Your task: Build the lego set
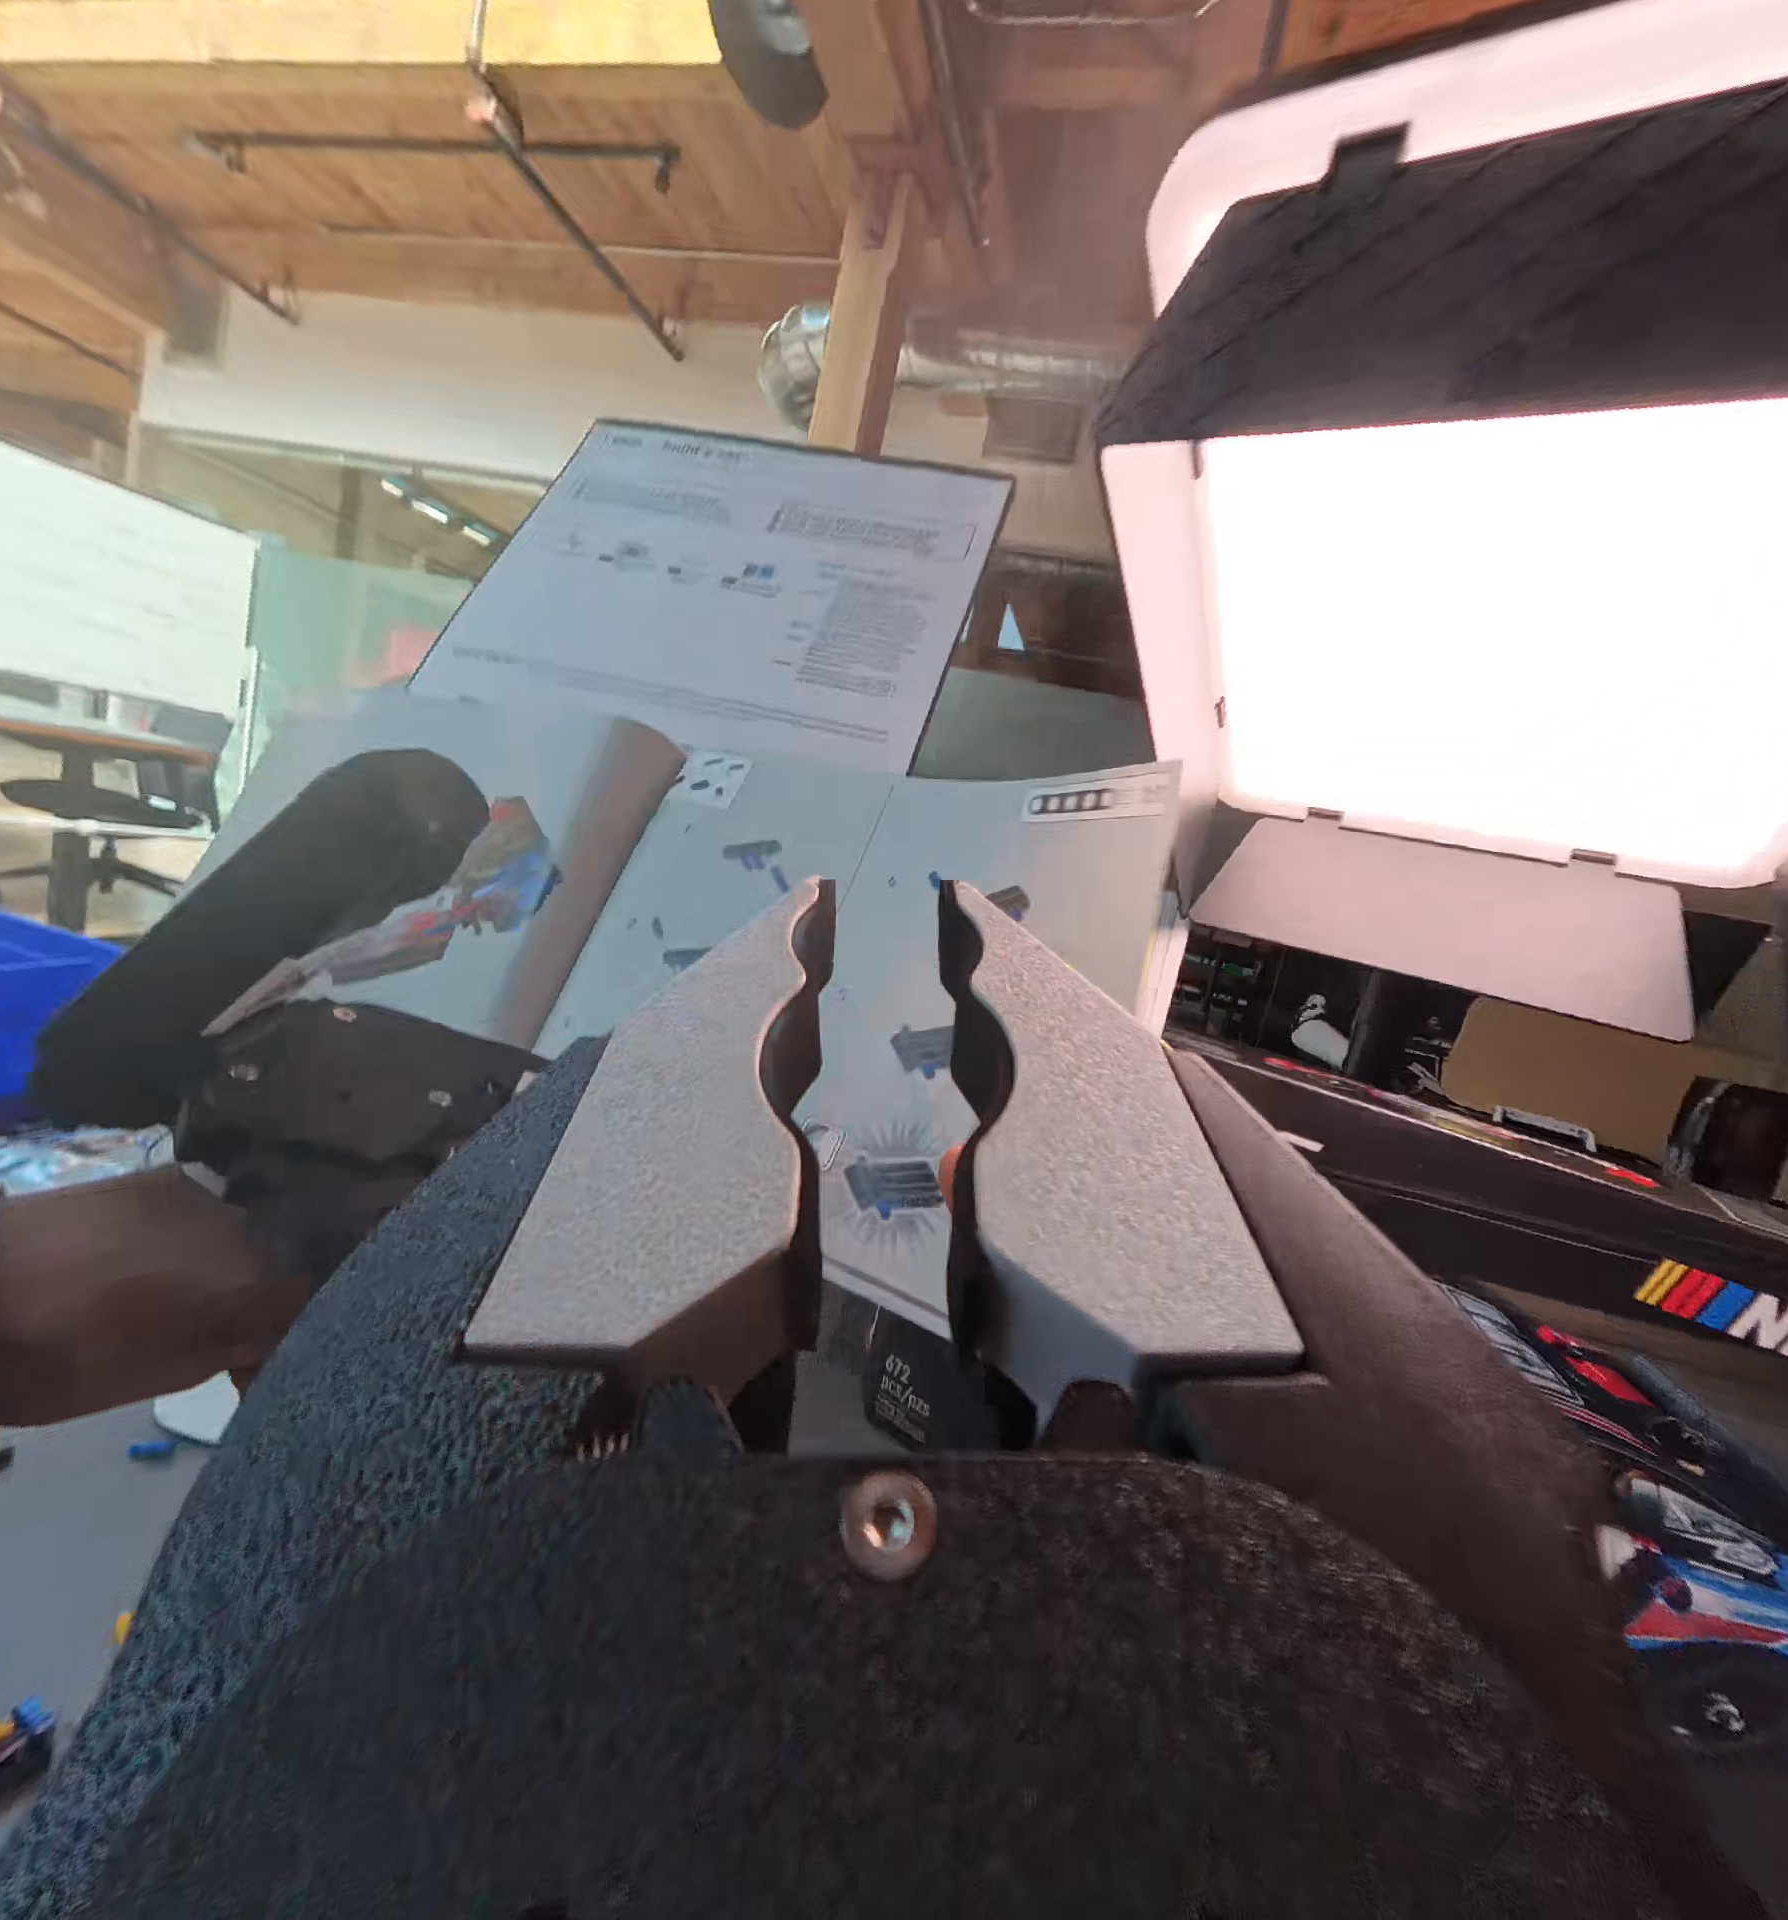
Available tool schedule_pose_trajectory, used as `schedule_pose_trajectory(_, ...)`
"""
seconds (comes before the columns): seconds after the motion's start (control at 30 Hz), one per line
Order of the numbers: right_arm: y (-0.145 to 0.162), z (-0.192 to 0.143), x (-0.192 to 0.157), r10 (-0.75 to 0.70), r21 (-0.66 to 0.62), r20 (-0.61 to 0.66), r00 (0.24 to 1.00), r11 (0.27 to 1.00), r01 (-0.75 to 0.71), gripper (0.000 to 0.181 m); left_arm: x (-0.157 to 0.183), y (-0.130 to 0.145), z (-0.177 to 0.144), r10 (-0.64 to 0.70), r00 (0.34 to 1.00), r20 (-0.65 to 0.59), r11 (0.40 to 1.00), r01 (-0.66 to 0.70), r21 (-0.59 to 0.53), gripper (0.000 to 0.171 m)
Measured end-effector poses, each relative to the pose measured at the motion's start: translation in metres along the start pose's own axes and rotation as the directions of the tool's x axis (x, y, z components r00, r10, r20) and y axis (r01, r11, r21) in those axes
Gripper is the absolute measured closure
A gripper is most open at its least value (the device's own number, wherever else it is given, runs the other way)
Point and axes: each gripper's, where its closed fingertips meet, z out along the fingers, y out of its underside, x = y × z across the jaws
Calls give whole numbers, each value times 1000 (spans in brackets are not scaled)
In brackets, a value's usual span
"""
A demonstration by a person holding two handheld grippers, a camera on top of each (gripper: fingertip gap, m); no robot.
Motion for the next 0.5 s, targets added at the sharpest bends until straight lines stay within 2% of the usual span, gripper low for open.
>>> schedule_pose_trajectory(0.17, 91, 32, -11, -11, -323, 63, 998, 946, 31, 165, -11, -3, -28, -13, 997, 76, 999, 10, 42, 125)
schedule_pose_trajectory(0.3, 159, 43, -10, 0, -457, 91, 996, 888, 42, 162, -21, -6, -64, 26, 987, 159, 998, -36, 61, 137)
schedule_pose_trajectory(0.4, 182, 43, -9, 3, -501, 91, 996, 865, 43, 160, -37, -3, -93, 41, 967, 253, 996, -60, 69, 147)
schedule_pose_trajectory(0.5, 190, 46, -7, 10, -517, 92, 996, 855, 39, 158, -71, 11, -113, 41, 910, 412, 999, -49, 8, 155)
